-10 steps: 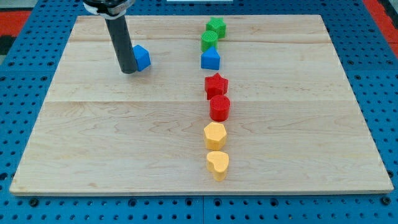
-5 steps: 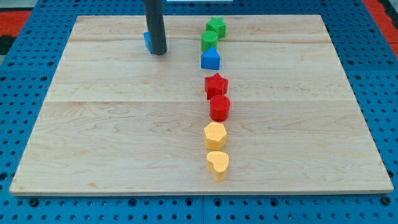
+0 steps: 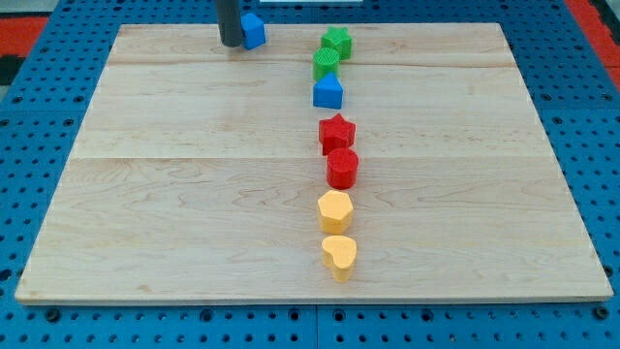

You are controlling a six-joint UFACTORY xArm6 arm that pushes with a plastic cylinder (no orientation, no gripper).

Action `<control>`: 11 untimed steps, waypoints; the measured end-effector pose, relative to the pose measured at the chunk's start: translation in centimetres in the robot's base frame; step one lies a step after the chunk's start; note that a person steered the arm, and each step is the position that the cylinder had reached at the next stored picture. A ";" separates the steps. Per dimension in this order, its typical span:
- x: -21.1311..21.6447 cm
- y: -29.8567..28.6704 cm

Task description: Push the blue cube to the top center

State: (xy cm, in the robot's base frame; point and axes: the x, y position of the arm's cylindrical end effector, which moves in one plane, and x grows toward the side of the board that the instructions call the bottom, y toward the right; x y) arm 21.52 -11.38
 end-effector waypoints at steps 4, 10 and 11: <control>-2.2 3.7; -2.3 9.4; -2.2 12.0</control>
State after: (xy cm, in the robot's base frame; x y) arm 19.30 0.65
